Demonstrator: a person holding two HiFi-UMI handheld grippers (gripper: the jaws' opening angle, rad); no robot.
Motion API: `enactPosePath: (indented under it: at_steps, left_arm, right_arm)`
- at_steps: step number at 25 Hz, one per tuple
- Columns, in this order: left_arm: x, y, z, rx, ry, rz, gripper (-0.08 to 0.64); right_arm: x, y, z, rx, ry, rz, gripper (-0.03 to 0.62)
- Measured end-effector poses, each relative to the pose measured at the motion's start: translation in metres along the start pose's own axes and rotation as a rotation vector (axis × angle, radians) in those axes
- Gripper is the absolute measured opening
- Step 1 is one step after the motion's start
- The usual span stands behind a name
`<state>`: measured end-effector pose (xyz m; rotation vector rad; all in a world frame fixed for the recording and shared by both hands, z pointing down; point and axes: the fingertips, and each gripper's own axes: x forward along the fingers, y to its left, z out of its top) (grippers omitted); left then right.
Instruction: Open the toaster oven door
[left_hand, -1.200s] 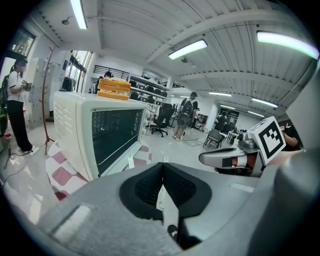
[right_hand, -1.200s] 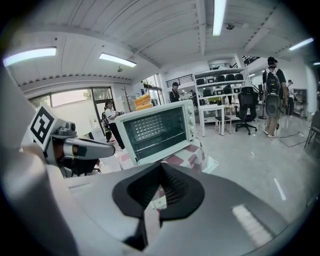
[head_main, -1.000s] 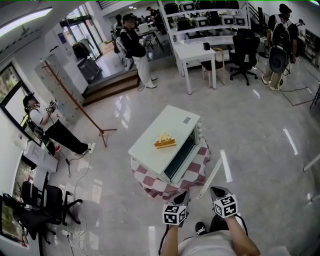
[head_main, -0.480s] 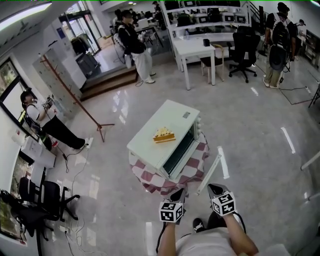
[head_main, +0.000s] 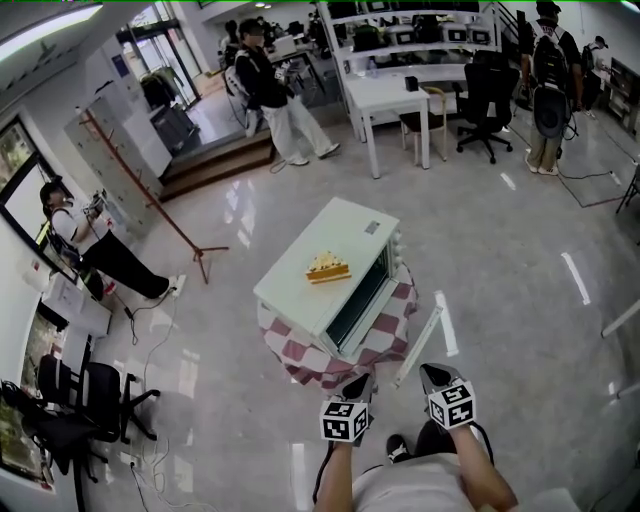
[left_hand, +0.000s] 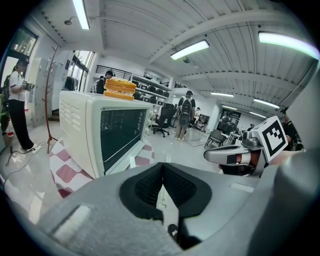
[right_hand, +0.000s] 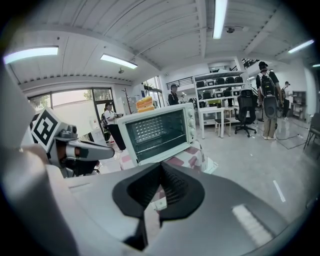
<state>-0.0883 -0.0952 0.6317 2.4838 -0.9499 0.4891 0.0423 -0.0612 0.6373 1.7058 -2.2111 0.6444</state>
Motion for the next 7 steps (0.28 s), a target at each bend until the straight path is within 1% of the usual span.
enactPosePath:
  at_steps: [3,7]
  left_arm:
    - [0.0017,0.0016,-0.001,0.001,0.015,0.011,0.002]
    - [0.005,0.0085,-0.0067,-0.01,0.056,0.046,0.002]
  right_arm:
    - [-0.0006,0.0037,-0.0007,-0.012,0.004,0.006,0.003]
    - [-0.0011,0.0062,-0.0024,-0.058,0.01,0.007,0.003]
